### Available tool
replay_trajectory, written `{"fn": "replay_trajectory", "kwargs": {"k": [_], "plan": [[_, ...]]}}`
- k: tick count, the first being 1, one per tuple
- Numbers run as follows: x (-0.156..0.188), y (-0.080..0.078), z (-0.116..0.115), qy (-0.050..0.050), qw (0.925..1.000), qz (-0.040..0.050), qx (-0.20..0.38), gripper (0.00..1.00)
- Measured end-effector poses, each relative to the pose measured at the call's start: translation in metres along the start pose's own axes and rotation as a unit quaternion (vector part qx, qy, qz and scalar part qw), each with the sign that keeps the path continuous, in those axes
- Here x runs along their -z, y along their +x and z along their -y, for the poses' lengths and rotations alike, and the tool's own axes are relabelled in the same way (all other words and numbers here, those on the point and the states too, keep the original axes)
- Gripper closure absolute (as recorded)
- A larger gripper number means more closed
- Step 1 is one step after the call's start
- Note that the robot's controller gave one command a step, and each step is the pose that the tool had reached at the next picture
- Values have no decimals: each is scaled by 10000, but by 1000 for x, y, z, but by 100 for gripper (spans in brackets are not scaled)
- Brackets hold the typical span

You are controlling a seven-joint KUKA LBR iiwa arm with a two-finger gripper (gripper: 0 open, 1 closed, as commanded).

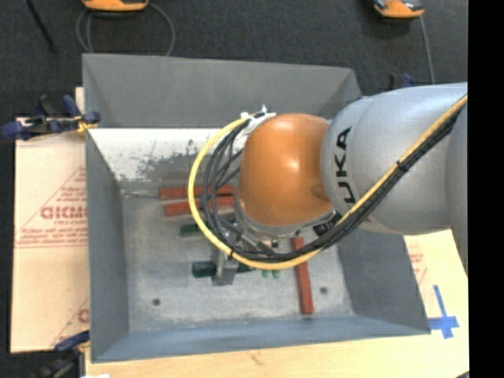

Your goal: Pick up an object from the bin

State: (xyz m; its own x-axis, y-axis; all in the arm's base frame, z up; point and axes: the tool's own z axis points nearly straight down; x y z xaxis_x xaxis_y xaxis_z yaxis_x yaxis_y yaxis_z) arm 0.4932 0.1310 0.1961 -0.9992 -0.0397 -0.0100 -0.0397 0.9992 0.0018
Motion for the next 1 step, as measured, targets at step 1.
{"fn": "replay_trajectory", "kwargs": {"k": [1], "plan": [[138, -13, -9, 3, 9810, 0, 1940, 100]]}}
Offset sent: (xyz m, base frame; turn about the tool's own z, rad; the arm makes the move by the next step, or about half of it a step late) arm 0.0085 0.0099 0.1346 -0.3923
